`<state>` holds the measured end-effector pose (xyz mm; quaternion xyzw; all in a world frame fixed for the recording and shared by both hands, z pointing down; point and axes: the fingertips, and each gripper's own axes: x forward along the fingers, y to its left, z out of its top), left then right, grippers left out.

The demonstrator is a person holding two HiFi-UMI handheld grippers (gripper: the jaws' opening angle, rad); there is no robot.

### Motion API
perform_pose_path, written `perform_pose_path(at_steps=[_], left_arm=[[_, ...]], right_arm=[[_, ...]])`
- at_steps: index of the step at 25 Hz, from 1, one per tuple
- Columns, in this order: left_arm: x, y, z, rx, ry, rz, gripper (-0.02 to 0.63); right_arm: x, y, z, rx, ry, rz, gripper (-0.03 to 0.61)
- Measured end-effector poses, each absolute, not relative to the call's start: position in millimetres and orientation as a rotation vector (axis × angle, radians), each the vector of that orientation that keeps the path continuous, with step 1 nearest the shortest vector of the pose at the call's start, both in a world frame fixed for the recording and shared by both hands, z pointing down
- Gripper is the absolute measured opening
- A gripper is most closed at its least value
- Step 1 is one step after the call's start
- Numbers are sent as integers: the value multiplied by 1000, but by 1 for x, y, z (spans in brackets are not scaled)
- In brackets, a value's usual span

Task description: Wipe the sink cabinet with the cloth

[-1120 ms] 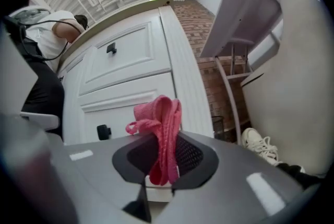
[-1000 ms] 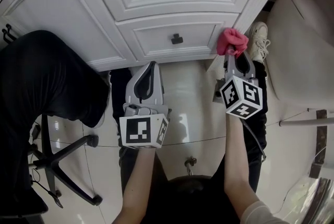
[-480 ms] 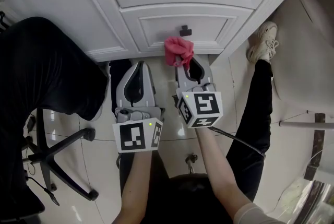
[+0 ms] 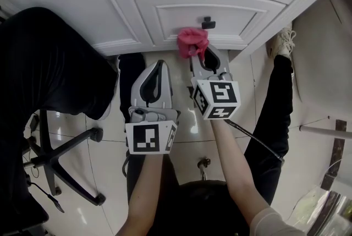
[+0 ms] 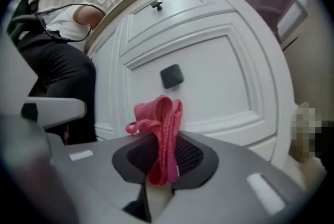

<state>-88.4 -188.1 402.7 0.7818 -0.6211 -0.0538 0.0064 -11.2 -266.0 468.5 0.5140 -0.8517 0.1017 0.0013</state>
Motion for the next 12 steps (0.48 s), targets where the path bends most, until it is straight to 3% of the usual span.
perform_pose_path(at_steps=[7,12], left_arm=[[-76,-186,401,2450,-1941,-126,15],[-65,-184,386,2441,-1946,-146,15]], right_arm=[[132,-278,465,1950,-2423,292,67],[162,-272,456,2008,-2327,252,66]])
